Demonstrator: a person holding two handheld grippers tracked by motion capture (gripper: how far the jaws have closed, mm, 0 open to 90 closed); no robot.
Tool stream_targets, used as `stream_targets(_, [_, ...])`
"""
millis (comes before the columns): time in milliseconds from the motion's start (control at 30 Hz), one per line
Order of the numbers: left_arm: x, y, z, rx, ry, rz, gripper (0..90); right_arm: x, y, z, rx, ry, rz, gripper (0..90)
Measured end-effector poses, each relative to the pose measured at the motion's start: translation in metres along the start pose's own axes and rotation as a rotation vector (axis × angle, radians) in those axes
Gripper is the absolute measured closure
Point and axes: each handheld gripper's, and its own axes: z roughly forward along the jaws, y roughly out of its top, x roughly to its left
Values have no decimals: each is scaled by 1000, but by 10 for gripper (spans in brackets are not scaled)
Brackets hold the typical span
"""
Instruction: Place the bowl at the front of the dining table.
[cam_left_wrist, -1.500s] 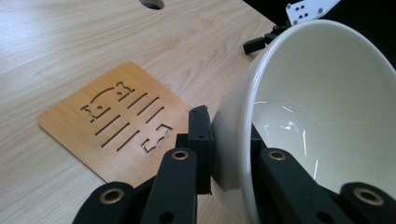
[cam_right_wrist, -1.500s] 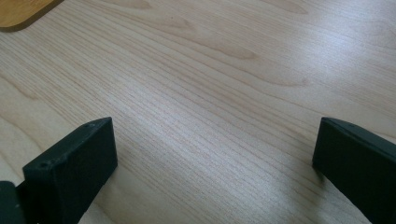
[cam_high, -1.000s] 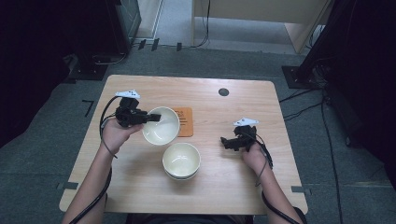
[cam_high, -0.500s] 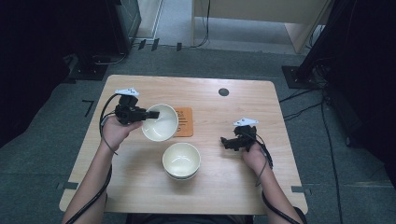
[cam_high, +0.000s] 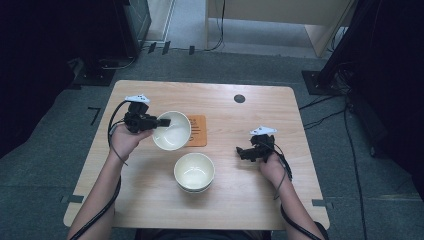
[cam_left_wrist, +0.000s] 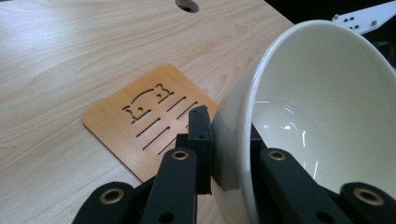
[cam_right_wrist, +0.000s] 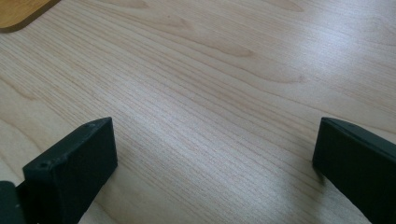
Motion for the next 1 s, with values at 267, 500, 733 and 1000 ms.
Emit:
stream_targets(267, [5,-1,3,1,1,-12,821,0,0,0,0,0,0,0])
stream_targets(500, [6,0,8,10,8,-10,821,0,0,0,0,0,0,0])
stream_targets(733, [9,2,12,15,6,-15,821,0,0,0,0,0,0,0])
stream_targets(1000, [13,5,17,20,0,-19,820,0,0,0,1,0,-1,0])
